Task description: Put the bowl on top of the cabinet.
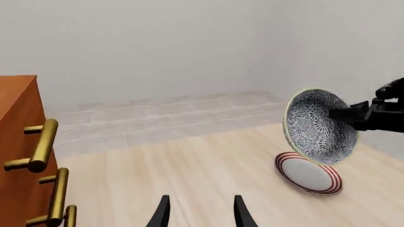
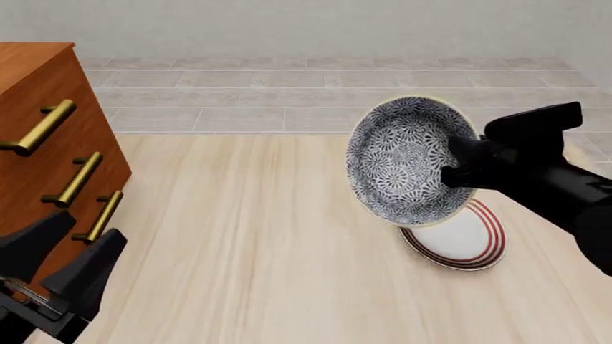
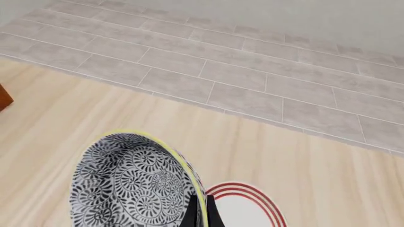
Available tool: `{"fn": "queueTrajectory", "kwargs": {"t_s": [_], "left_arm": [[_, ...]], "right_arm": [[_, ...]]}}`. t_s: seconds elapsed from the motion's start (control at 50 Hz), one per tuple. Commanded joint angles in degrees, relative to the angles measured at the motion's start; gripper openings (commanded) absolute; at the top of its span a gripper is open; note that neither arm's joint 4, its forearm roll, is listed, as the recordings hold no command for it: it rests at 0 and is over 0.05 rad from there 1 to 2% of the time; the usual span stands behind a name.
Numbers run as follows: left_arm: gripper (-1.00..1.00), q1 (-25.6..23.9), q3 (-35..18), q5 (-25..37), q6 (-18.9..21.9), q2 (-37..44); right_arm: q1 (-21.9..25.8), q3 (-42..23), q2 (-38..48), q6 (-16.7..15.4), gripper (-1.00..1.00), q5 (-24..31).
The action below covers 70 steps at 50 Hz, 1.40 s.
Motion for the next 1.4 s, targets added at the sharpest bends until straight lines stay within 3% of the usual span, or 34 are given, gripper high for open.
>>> {"fn": "queueTrajectory", "kwargs": {"t_s": [0.02, 0.3, 0.56, 0.8, 1.4], "left_arm": [[1.00, -6.92, -3.76, -6.40, -0.62, 9.30], [1.00, -14.56, -8.35, -16.12, -3.10, 25.09], [1.00, -20.03, -13.35, -20.21, -3.41, 35.72], [1.00, -20.21, -17.56, -21.98, -2.31, 41.45], [1.00, -22.17, -28.97, -26.23, -5.38, 60.61]], "right_arm": [[0.24, -0.39, 0.24, 0.10, -1.00, -0.41], [0.75, -0.20, 0.41, -0.22, -1.00, -0.64], [0.62, -0.16, 0.02, -0.50, -1.00, -0.36], [0.64, -0.08, 0.41, -0.49, -1.00, -0.53], [1.75, 0.52, 0.96, -0.56, -1.00, -0.88]]}}
